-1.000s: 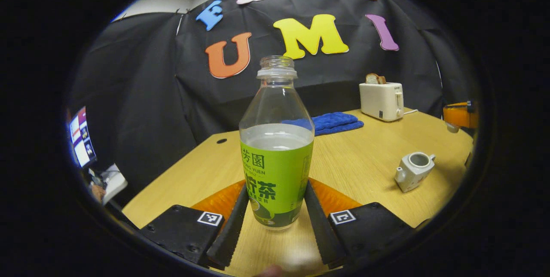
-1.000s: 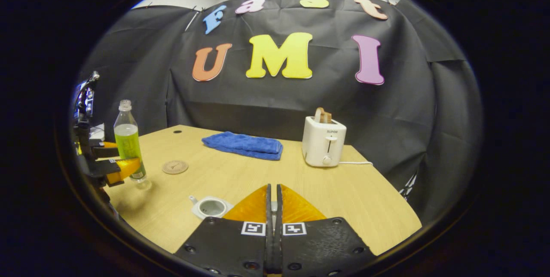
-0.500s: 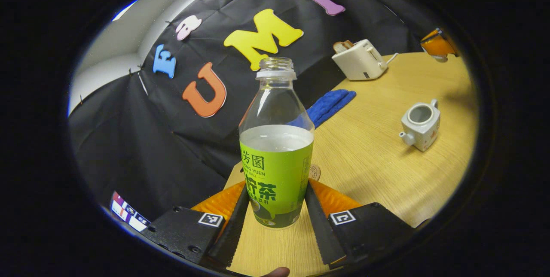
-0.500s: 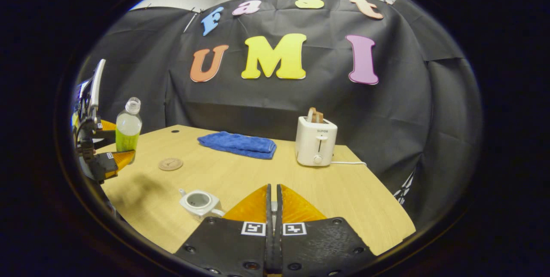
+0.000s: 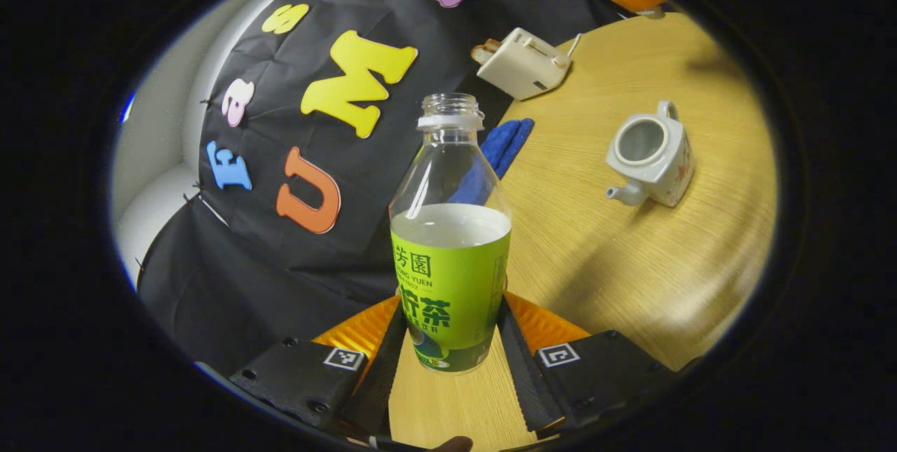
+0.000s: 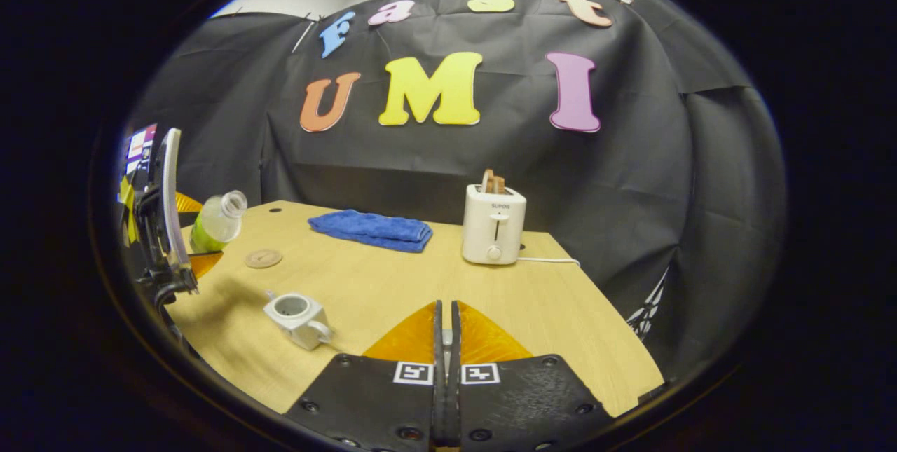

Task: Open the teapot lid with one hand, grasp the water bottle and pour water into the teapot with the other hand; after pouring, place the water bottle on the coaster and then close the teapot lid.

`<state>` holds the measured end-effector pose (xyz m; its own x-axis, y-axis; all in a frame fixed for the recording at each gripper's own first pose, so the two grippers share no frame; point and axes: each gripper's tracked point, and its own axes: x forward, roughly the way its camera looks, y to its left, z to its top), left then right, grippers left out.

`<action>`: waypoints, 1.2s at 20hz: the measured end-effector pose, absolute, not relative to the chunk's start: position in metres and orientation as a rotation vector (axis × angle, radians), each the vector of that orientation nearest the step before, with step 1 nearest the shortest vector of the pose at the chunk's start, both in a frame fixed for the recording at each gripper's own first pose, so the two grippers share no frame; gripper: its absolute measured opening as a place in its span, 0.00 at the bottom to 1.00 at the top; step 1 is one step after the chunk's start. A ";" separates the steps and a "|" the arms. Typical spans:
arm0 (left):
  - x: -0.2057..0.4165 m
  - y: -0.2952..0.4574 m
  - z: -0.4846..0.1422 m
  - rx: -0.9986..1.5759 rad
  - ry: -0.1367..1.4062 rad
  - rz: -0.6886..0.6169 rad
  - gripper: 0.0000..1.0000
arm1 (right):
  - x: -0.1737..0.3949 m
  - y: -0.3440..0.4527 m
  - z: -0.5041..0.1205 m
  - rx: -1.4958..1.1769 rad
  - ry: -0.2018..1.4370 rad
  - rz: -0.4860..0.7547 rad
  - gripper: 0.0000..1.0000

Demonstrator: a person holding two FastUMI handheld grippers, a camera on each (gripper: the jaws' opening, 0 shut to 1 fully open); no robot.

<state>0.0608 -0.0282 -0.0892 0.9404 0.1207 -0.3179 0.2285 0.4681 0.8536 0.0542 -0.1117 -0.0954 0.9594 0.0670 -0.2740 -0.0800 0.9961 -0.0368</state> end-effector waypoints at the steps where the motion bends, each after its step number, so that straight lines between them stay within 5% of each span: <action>1: 0.062 -0.030 -0.090 1.129 0.361 -0.077 0.75 | 0.054 -0.115 -0.097 -0.051 0.280 0.073 0.00; 24: 0.072 -0.049 -0.085 1.724 0.284 -0.138 0.74 | 0.048 -0.127 -0.106 -0.038 0.282 0.078 0.00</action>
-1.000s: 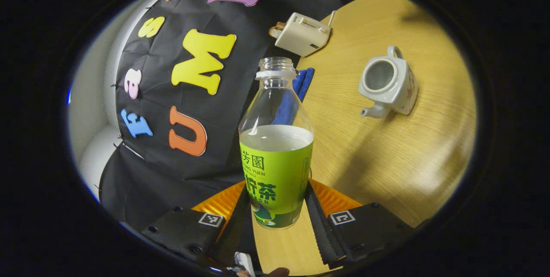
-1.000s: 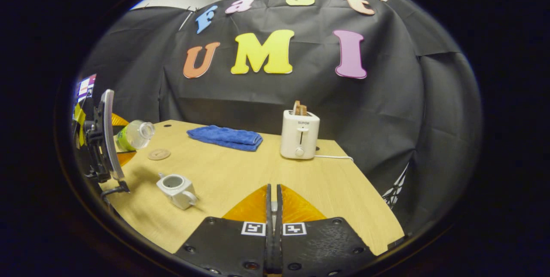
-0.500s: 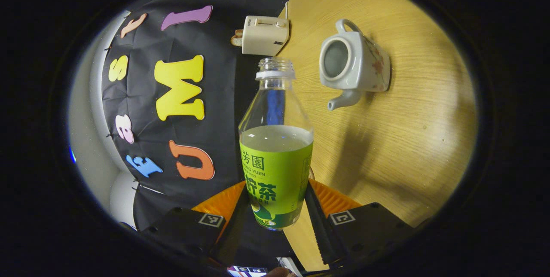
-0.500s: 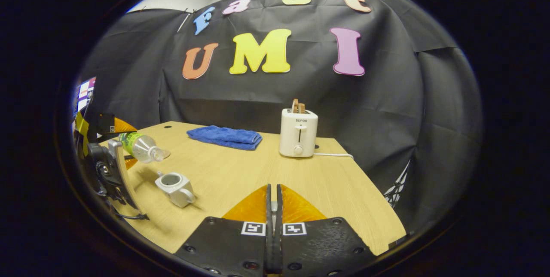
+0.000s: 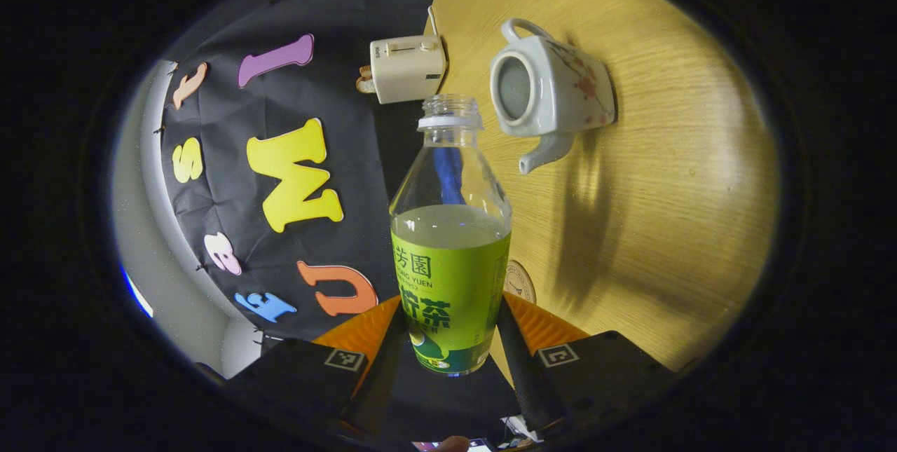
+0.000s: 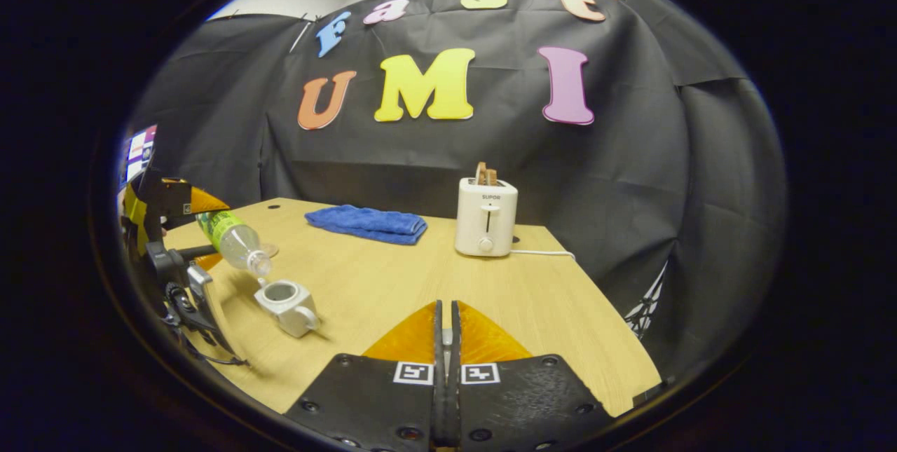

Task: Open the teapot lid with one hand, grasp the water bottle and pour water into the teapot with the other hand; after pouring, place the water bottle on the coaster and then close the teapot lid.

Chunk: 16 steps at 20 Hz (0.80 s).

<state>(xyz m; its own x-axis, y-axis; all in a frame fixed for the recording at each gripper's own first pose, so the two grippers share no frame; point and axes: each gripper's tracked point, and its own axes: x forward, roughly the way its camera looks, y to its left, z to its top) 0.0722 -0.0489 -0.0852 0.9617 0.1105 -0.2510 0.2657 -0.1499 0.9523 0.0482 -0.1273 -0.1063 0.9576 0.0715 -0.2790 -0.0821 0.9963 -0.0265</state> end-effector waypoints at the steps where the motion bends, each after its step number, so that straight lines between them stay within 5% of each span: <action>1: 0.073 -0.048 -0.084 1.737 0.285 -0.141 0.72 | 0.048 -0.127 -0.107 -0.039 0.284 0.080 0.00; 16: 0.075 -0.056 -0.071 1.925 0.248 -0.125 0.74 | 0.043 -0.123 -0.112 -0.027 0.286 0.091 0.00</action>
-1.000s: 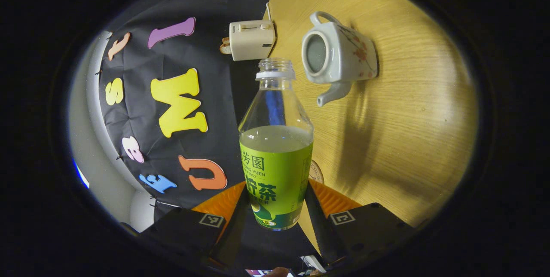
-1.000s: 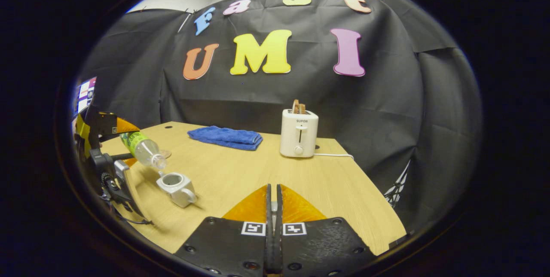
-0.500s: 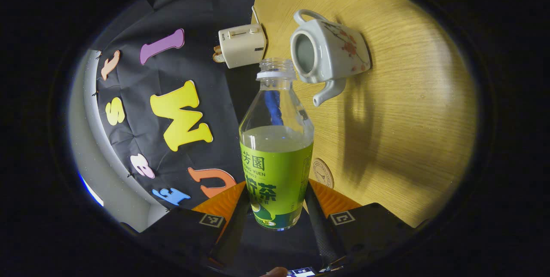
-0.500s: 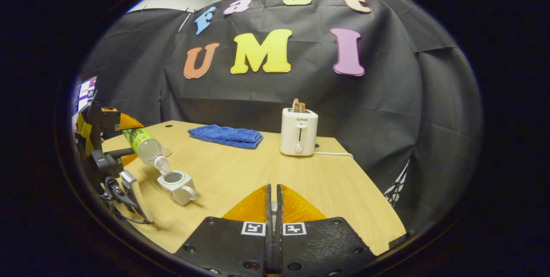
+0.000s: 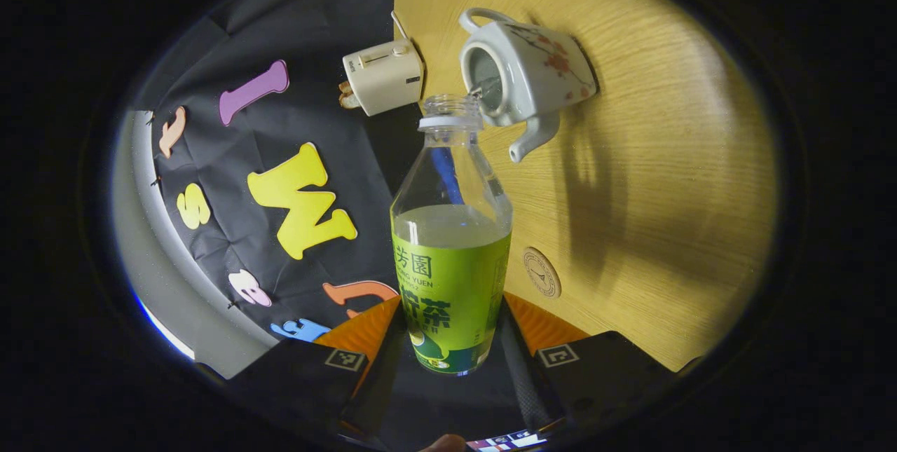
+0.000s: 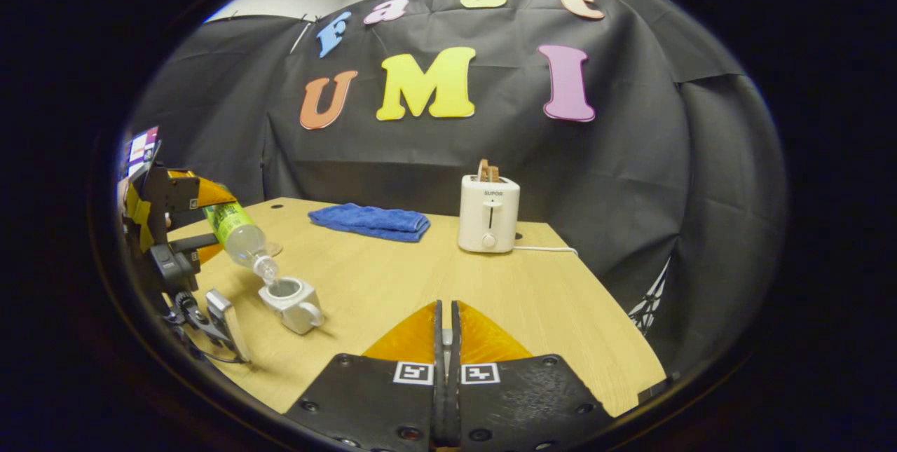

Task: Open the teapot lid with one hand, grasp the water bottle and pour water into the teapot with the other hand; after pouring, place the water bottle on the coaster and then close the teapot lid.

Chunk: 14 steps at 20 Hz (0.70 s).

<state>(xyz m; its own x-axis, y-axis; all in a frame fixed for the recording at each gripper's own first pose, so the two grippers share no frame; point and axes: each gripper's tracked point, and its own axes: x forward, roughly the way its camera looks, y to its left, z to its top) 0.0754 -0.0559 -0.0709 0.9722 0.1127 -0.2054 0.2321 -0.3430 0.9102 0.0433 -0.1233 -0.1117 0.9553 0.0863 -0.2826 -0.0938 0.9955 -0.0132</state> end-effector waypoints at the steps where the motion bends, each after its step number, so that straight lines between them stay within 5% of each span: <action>1: 0.076 -0.057 -0.070 1.934 0.245 -0.125 0.74 | 0.043 -0.123 -0.112 -0.028 0.287 0.093 0.00; 14: 0.080 -0.058 -0.043 2.027 0.207 -0.082 0.74 | 0.044 -0.122 -0.113 -0.029 0.287 0.103 0.00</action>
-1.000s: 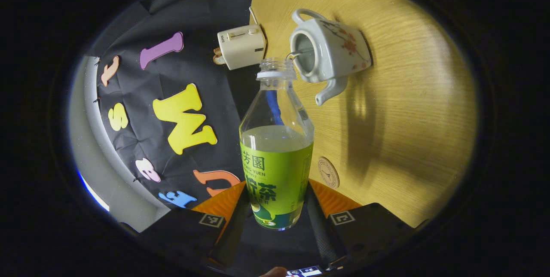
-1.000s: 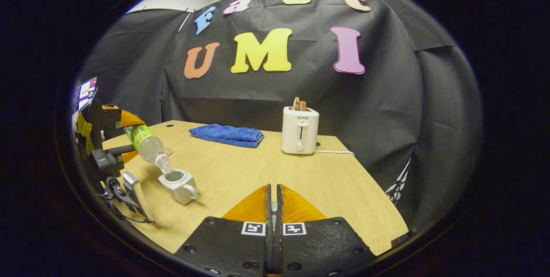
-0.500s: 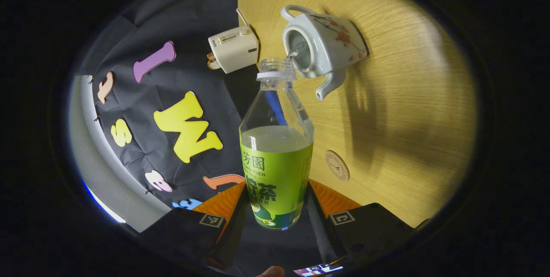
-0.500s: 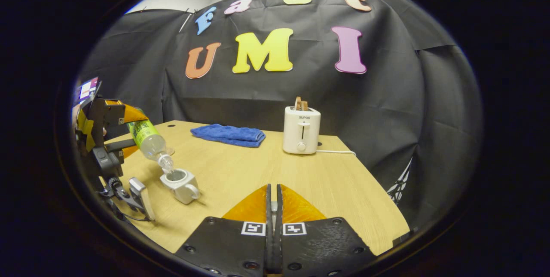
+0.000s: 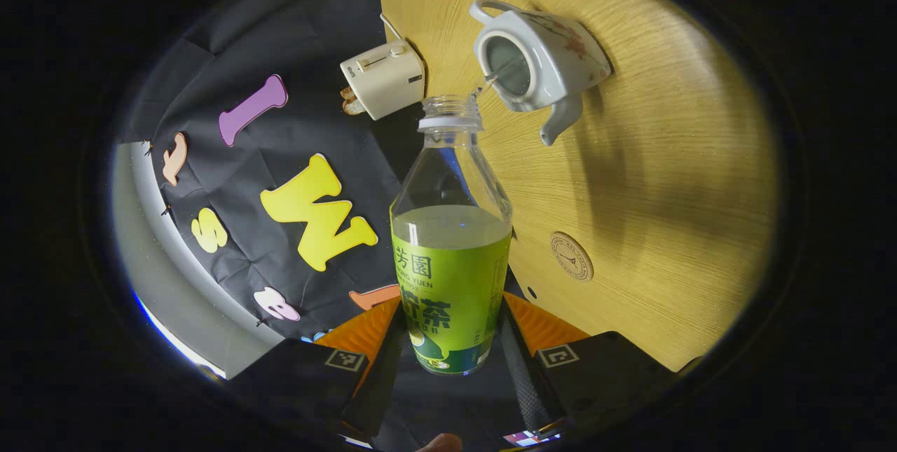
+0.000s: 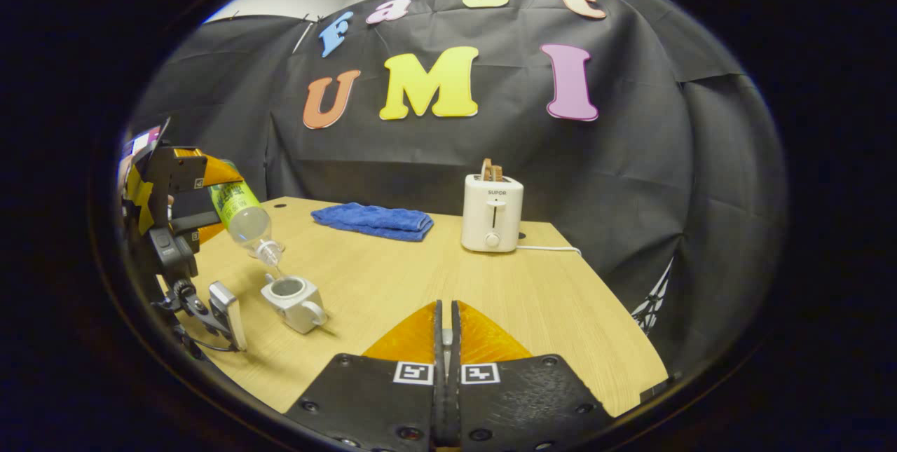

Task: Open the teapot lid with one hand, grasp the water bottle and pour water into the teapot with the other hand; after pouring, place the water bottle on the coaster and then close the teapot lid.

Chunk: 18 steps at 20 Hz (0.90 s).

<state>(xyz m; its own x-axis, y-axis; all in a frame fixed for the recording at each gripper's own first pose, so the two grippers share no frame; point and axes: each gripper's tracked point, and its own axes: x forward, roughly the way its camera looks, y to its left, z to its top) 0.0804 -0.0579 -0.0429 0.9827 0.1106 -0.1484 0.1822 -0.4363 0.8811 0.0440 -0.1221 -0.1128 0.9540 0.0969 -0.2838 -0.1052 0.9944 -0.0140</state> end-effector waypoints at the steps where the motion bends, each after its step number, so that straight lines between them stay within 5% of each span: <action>1: 0.080 -0.057 -0.043 2.025 0.209 -0.082 0.74 | 0.044 -0.122 -0.112 -0.030 0.286 0.102 0.00; 18: 0.081 -0.058 -0.038 1.988 0.194 -0.088 0.71 | 0.043 -0.127 -0.111 -0.025 0.282 0.092 0.00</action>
